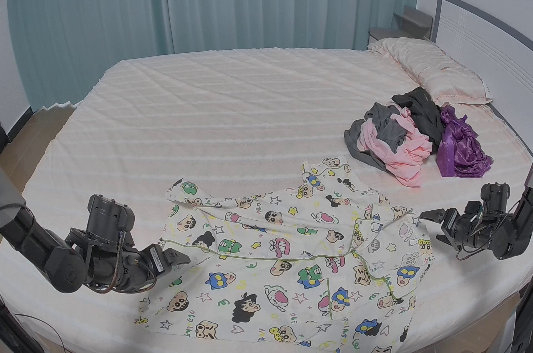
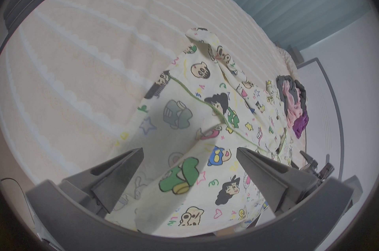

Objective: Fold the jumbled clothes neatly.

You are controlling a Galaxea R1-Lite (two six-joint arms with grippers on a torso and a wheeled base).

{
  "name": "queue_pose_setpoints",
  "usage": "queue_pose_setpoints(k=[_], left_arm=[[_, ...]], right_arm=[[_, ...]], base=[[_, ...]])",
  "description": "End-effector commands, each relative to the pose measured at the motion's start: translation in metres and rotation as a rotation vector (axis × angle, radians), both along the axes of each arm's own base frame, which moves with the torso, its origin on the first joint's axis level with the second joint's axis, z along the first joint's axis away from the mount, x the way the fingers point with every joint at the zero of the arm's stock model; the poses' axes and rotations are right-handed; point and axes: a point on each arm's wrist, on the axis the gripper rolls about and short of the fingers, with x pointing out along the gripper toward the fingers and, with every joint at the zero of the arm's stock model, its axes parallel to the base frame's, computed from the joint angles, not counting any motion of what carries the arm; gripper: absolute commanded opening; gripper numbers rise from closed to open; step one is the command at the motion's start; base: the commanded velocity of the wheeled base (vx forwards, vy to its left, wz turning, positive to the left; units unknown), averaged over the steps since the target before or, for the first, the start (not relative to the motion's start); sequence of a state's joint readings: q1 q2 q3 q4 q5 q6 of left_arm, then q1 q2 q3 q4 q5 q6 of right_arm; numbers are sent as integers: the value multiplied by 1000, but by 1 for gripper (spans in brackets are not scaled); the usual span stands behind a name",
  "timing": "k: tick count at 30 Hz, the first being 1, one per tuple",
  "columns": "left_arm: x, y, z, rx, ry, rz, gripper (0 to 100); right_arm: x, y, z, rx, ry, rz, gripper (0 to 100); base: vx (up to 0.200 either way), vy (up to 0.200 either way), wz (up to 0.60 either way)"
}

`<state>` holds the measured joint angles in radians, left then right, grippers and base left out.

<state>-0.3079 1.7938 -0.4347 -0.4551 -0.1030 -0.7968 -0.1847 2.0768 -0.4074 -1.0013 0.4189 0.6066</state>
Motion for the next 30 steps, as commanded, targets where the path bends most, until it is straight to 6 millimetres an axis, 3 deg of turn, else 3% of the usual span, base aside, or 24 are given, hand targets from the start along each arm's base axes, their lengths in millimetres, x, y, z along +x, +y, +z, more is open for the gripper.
queue_pose_setpoints(k=[1,9,15,24,30], left_arm=[[-16,-19,-3,5,19,-97,100],[-48,-54,-1,-28,44,-245,100],[-59,-62,-6,-24,76,-311,100],[-63,-62,-4,-55,83,-344,100],[-58,-46,21,-92,-28,-229,100]], right_arm=[[-5,1,4,6,-3,7,100],[-9,6,4,7,5,23,100],[-11,7,2,8,13,23,100],[-11,7,2,8,15,25,100],[-12,7,2,8,15,25,100]], base=[[0,0,0],[0,0,0],[0,0,0],[0,0,0],[0,0,0]])
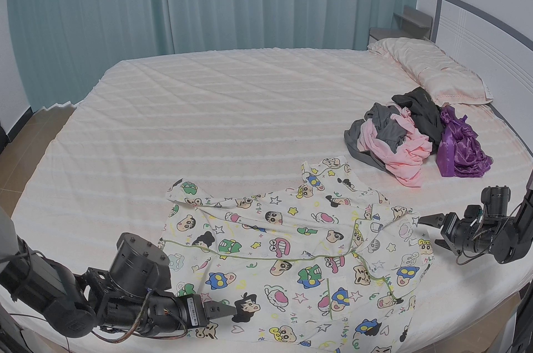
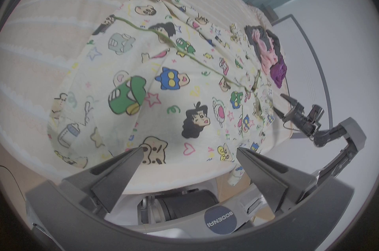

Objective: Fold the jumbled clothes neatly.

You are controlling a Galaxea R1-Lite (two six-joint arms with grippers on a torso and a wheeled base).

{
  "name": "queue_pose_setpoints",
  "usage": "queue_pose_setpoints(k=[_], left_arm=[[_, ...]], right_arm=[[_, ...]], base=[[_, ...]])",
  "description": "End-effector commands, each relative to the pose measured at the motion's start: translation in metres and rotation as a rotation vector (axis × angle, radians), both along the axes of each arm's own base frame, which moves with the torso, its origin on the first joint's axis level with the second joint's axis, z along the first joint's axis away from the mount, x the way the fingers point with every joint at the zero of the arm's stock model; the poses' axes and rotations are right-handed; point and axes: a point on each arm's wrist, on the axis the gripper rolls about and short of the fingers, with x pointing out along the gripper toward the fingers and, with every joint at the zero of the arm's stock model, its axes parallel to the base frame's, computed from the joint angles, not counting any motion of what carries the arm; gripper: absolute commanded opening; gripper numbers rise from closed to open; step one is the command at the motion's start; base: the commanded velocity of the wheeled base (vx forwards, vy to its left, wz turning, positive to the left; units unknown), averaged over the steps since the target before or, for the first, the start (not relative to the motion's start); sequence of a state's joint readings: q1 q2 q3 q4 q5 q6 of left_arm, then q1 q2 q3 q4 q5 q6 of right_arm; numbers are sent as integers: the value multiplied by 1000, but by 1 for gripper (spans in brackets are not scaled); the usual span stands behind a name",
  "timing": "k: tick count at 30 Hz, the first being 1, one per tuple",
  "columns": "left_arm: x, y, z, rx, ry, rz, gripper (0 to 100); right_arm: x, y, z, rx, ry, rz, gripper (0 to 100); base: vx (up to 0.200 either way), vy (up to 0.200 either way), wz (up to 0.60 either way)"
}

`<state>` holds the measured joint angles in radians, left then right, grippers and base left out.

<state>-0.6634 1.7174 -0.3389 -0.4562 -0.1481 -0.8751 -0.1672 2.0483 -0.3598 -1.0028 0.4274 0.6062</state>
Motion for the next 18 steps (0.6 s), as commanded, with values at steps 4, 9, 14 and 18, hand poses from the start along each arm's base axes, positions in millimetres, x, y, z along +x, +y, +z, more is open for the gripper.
queue_pose_setpoints(k=[4,9,14,18], left_arm=[[6,25,25,-25,-107,173,100],[3,35,16,4,-57,277,100],[-1,38,8,7,-2,356,100],[1,35,-1,-1,61,413,100]], right_arm=[[0,0,0,0,-2,1,100],[0,3,1,0,-2,13,100],[-4,8,2,1,0,27,100],[-5,9,2,1,0,29,100]], base=[[0,0,0],[0,0,0],[0,0,0],[0,0,0]])
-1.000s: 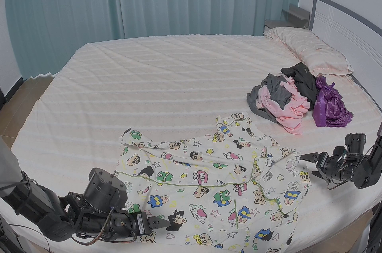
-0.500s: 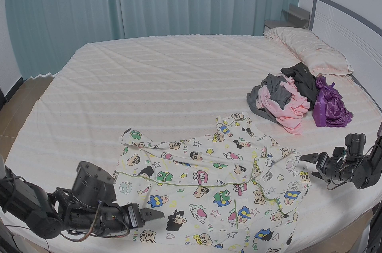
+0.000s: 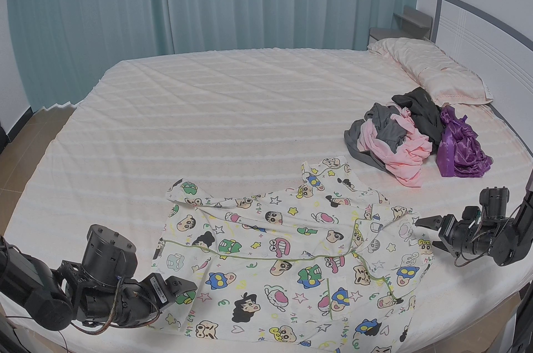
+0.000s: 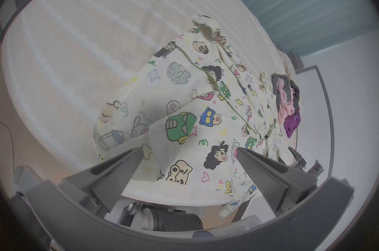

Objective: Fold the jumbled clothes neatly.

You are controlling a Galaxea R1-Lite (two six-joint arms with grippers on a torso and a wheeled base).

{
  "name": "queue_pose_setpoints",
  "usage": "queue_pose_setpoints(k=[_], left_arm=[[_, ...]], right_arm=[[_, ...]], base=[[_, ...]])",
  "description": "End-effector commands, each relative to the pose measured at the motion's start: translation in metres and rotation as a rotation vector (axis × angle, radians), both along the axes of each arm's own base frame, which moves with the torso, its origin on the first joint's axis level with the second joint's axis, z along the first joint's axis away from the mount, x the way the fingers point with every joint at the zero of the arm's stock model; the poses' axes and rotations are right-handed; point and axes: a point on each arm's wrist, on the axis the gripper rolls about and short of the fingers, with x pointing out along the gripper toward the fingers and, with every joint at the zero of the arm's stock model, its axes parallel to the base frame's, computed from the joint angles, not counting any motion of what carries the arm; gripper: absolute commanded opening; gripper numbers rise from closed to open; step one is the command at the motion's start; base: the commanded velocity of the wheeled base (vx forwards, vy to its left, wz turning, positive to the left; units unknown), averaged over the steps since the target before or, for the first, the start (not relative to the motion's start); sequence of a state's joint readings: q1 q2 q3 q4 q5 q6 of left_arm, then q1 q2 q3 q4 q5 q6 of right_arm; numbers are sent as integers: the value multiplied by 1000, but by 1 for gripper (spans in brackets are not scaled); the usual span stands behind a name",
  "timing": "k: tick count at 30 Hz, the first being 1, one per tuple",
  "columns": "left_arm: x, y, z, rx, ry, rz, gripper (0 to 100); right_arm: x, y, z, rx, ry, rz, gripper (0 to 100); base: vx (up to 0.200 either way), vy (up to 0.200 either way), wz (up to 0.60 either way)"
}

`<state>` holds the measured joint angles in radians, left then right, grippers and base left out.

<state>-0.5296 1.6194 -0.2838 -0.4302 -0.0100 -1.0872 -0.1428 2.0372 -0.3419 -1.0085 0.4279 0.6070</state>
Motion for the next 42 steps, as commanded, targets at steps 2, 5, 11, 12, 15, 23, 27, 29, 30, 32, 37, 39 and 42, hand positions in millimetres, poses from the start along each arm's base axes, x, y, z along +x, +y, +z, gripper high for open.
queue_pose_setpoints(k=[2,5,11,12,15,23,27,29,30,32,37,39,42], left_arm=[[4,-3,-15,3,70,47,100],[6,-6,-17,-42,52,75,100],[11,-9,-31,-9,79,100,100],[11,-9,-32,-1,78,104,100],[11,-10,-32,13,69,111,100],[18,-11,-33,32,49,144,100],[25,-13,-36,9,25,172,100],[27,-14,-39,6,22,180,100],[28,-14,-41,9,26,180,100],[28,-14,-44,21,27,187,0],[26,-12,-42,46,5,208,0],[25,-10,-37,55,-23,221,0],[26,-10,-26,53,-89,237,0]], right_arm=[[-1,1,1,0,-1,5,100],[-2,2,1,-1,-2,5,100],[-2,2,2,0,-4,6,100],[-2,2,2,0,-4,6,100],[-2,2,2,0,-4,6,100],[-2,2,2,0,-4,6,100],[-2,2,2,0,-4,6,100],[-2,2,2,0,-4,5,100],[-2,2,2,0,-4,6,100],[-2,2,2,0,-3,6,100],[-2,2,2,0,-3,6,100],[-3,4,2,0,-3,12,100],[-3,4,2,0,-3,14,100]], base=[[0,0,0],[0,0,0],[0,0,0],[0,0,0],[0,0,0],[0,0,0],[0,0,0],[0,0,0],[0,0,0],[0,0,0],[0,0,0],[0,0,0],[0,0,0]])
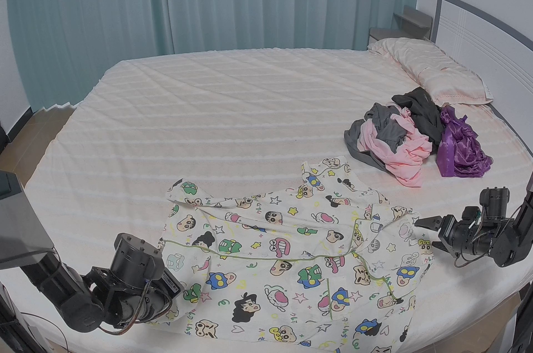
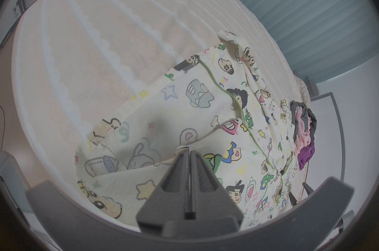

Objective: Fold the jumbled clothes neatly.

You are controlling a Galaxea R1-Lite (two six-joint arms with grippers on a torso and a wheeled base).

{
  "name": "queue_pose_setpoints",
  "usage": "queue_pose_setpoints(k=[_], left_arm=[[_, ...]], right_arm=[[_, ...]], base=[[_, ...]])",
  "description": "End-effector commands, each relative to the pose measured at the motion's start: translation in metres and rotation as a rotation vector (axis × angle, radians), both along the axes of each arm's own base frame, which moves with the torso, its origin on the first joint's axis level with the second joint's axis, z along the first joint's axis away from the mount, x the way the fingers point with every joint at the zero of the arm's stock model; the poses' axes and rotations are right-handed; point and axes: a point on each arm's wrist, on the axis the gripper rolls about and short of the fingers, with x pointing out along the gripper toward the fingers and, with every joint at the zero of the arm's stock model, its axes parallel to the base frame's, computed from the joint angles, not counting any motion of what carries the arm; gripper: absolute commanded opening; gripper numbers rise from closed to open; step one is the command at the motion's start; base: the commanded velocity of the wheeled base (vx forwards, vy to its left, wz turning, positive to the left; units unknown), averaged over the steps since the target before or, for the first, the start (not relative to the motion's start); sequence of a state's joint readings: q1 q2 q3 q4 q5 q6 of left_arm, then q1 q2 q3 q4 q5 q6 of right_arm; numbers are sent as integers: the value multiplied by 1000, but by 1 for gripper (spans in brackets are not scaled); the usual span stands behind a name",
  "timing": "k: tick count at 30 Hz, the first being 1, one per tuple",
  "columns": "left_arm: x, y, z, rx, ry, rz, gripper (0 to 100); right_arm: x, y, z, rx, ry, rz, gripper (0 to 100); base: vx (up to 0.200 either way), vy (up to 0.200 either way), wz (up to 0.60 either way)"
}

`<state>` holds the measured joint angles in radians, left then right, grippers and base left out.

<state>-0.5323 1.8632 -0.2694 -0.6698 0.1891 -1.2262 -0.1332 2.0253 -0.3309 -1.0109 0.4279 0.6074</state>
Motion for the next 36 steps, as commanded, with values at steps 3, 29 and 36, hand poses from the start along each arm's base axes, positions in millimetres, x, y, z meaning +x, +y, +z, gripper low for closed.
queue_pose_setpoints(k=[3,29,36], left_arm=[[1,5,23,4,-113,-13,0],[53,73,10,109,-93,-119,0],[53,74,-2,134,-39,-126,100]], right_arm=[[-1,1,0,0,-1,4,100],[-2,1,2,-7,-36,4,100],[-3,1,2,-7,-35,3,100]], base=[[0,0,0],[0,0,0],[0,0,0]])
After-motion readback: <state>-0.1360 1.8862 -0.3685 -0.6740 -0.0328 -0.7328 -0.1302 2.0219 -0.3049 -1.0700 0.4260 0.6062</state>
